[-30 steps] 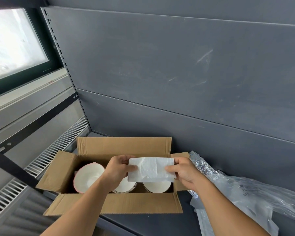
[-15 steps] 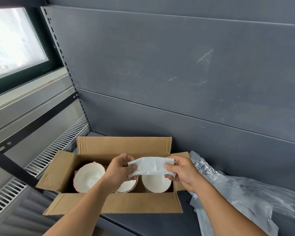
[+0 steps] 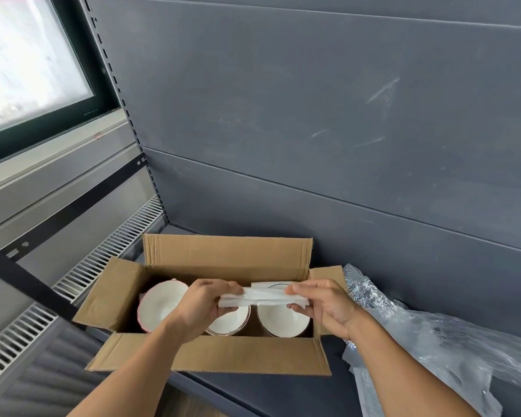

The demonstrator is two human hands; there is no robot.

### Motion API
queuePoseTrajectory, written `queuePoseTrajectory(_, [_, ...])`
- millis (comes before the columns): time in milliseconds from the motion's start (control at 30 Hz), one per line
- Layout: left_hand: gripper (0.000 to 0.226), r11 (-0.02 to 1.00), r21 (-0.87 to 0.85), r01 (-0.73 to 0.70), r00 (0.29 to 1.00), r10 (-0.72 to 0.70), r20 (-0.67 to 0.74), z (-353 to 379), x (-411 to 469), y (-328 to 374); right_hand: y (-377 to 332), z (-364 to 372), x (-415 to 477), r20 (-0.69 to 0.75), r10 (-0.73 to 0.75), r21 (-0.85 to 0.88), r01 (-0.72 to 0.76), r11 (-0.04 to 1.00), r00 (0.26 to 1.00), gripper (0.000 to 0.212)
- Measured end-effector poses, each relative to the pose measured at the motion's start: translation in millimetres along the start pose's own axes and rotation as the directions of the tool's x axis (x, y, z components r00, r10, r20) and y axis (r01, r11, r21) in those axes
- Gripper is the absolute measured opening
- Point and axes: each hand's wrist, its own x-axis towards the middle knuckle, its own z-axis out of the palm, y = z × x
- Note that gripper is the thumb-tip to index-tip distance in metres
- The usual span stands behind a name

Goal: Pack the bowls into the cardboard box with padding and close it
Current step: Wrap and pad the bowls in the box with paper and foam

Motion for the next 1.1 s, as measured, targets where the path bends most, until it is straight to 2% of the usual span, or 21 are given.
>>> queuePoseTrajectory(67, [0.011, 0.968, 0.249, -0.043, 0.996, 0.061, -0.066, -5.0, 2.1, -6.7, 4.1, 5.4, 8.4, -0.063, -0.042, -0.222, 0.027, 0.975, 0.997, 0.009])
queuePoseTrajectory(133, [0.013, 0.891, 0.45, -0.062, 0.986, 0.123, -0.109, -10.4, 5.1, -13.8, 12.1, 9.2, 19.1, -0.107, -0.119, -0.449, 0.059, 0.892, 0.987, 0.025])
queuePoseTrajectory(233, [0.042, 0.821, 0.568, -0.059, 0.977, 0.165, -0.137, -18.1, 10.1, -18.6, 25.7, 15.4, 32.9, -0.104, -0.162, -0.654, 0.055, 0.755, 0.981, 0.036])
queuePoseTrajectory(333, [0.034, 0.665, 0.746, -0.034, 0.962, 0.224, -0.157, -26.4, 18.9, -23.4, 33.8, 25.3, 47.8, -0.112, -0.183, -0.8, 0.021, 0.6, 0.977, 0.03])
queuePoseTrajectory(400, [0.027, 0.603, 0.798, -0.018, 0.951, 0.257, -0.172, -32.5, 23.6, -25.0, 36.1, 33.2, 56.3, -0.145, -0.215, -0.833, -0.002, 0.553, 0.966, 0.025])
queuePoseTrajectory(567, [0.016, 0.536, 0.844, -0.013, 0.93, 0.317, -0.187, -55.5, 40.9, -14.6, 39.2, 51.8, 86.4, -0.125, -0.309, -0.886, 0.035, 0.463, 0.943, 0.02])
queuePoseTrajectory(667, [0.017, 0.485, 0.875, 0.006, 0.903, 0.373, -0.213, -68.5, 55.4, -9.5, 41.8, 60.4, 106.6, -0.148, -0.34, -0.896, 0.02, 0.443, 0.929, 0.021])
queuePoseTrajectory(800, [0.019, 0.431, 0.902, 0.011, 0.879, 0.427, -0.214, -78.7, 75.2, -8.4, 51.4, 67.4, 130.5, -0.18, -0.378, -0.932, -0.034, 0.362, 0.908, 0.024])
queuePoseTrajectory(1100, [0.01, 0.375, 0.926, -0.04, 0.871, 0.467, -0.151, -97.2, 98.4, -35.6, 71.2, 66.4, 155.7, -0.207, -0.403, -0.936, -0.061, 0.346, 0.891, 0.016])
